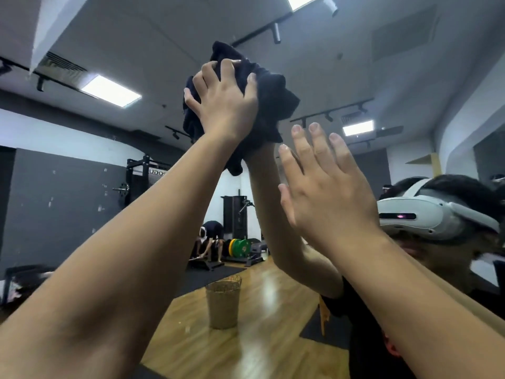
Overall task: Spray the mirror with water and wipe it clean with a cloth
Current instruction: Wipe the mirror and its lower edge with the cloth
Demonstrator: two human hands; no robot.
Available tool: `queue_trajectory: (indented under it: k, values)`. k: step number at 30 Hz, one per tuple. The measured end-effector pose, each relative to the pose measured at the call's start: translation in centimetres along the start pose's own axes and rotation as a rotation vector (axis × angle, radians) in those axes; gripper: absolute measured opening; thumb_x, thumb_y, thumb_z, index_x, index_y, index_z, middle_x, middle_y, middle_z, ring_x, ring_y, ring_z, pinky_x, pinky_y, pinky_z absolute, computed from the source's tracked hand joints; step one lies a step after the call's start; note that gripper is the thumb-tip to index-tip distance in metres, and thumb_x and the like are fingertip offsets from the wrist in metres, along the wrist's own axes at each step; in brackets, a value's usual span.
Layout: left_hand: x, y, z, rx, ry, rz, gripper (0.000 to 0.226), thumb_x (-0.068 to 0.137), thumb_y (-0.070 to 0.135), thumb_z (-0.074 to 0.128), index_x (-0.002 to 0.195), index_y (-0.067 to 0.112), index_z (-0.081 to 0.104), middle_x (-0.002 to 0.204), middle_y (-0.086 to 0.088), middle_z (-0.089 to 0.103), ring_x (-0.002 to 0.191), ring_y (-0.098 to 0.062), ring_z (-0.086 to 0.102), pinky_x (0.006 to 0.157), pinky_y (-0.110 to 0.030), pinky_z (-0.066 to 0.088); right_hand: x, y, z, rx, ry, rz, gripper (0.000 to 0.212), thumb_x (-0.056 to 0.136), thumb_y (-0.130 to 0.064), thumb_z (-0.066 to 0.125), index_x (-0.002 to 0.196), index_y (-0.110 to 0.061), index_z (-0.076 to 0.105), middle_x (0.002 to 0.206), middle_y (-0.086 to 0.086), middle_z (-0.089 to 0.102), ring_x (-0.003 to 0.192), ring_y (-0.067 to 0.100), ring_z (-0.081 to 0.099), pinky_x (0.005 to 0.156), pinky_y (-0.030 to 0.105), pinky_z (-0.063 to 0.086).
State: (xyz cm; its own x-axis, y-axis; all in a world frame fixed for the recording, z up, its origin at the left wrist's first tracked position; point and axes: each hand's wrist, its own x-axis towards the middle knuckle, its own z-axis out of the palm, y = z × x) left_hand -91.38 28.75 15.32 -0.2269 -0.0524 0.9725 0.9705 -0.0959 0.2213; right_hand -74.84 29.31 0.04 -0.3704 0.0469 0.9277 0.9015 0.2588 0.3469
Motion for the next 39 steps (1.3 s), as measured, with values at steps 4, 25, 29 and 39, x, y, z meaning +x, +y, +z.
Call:
queue_trajectory:
  k: [4, 25, 29, 39]
  values:
    - [-4.5, -1.0, -0.4, -0.026, 0.008, 0.011, 0.041, 0.1, 0.05, 0.041, 0.135, 0.031, 0.051, 0.146, 0.0, 0.038, 0.146, -0.022, 0.025, 0.123, -0.054, 0.002, -0.1, 0.1, 0.4, 0.012, 0.032, -0.007, 0.057, 0.105, -0.031, 0.029, 0.157, -0.009, 0.024, 0.166, 0.02, 0.012, 0.154, 0.038, 0.008, 0.123, 0.049, 0.003]
    - [-38.1, -9.6, -3.4, -0.07, -0.043, -0.083, 0.044, 0.095, 0.043, 0.05, 0.134, 0.025, 0.057, 0.149, -0.005, 0.038, 0.149, -0.03, 0.028, 0.116, -0.069, 0.018, -5.6, -2.0, 2.0, 0.045, 0.066, -0.206, 0.049, 0.102, -0.028, 0.039, 0.143, -0.002, 0.044, 0.159, 0.025, 0.029, 0.149, 0.041, 0.023, 0.122, 0.049, 0.014]
    - [-48.0, -11.9, -4.7, -0.078, -0.1, -0.197, 0.042, 0.098, 0.049, 0.048, 0.134, 0.027, 0.052, 0.153, -0.007, 0.035, 0.153, -0.027, 0.022, 0.117, -0.069, 0.017, -5.6, -2.1, 1.9, 0.071, 0.077, -0.192, 0.049, 0.102, -0.027, 0.041, 0.142, 0.0, 0.043, 0.159, 0.027, 0.028, 0.149, 0.042, 0.022, 0.121, 0.049, 0.014]
    - [-61.5, -15.9, -6.8, -0.038, -0.18, -0.533, 0.05, 0.101, 0.064, 0.036, 0.143, 0.037, 0.04, 0.154, -0.011, 0.033, 0.149, -0.03, 0.026, 0.117, -0.05, 0.024, -14.9, -12.2, 3.7, 0.291, -0.011, -0.588, 0.044, 0.098, -0.021, 0.038, 0.131, 0.0, 0.059, 0.149, 0.024, 0.047, 0.142, 0.041, 0.04, 0.118, 0.052, 0.029]
